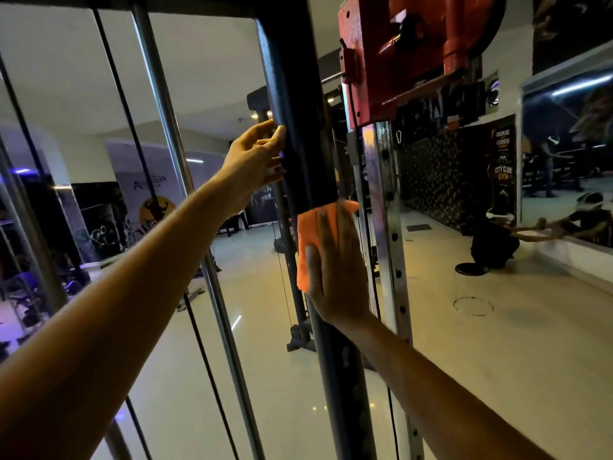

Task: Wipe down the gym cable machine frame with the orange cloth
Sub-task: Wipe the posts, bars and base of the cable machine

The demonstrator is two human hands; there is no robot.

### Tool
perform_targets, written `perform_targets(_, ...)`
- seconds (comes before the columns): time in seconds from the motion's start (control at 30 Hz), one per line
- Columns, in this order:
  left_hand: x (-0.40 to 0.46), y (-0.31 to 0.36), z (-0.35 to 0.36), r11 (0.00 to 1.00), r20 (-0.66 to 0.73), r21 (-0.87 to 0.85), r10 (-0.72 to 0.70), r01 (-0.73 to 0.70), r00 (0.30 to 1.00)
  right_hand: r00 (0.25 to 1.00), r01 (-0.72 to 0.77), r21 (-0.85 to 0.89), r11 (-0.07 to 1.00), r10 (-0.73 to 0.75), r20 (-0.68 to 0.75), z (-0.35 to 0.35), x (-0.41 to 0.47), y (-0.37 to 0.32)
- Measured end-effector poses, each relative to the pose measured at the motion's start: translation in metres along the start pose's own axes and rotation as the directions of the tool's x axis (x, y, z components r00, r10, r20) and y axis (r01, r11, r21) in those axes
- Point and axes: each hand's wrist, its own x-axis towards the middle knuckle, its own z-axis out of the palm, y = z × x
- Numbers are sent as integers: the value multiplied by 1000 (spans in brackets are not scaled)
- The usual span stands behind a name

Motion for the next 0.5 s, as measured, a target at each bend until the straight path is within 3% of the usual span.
perform_targets(0.23,-16,-22,3,1000,13,9,-30,30,999,997,29,32,999,-27,-68,-10,74,-14)
perform_targets(0.5,-35,-50,4,998,72,-32,-50,52,996,995,-85,3,996,84,51,2,-52,6)
